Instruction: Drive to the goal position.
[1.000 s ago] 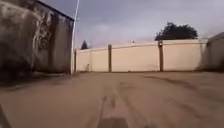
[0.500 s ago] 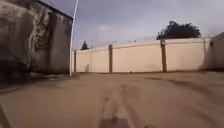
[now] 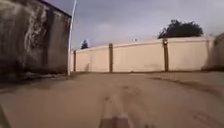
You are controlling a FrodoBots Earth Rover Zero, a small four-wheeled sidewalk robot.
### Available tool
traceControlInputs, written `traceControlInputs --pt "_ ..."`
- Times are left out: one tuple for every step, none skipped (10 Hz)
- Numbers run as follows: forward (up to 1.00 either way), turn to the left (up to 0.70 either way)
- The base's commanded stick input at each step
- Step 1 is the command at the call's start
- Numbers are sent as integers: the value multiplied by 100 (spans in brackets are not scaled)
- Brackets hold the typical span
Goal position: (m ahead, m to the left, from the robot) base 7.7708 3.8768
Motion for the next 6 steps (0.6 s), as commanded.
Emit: traceControlInputs --pt "70 0" --pt "70 0" --pt "70 0" --pt "70 0" --pt "70 0" --pt "70 0"
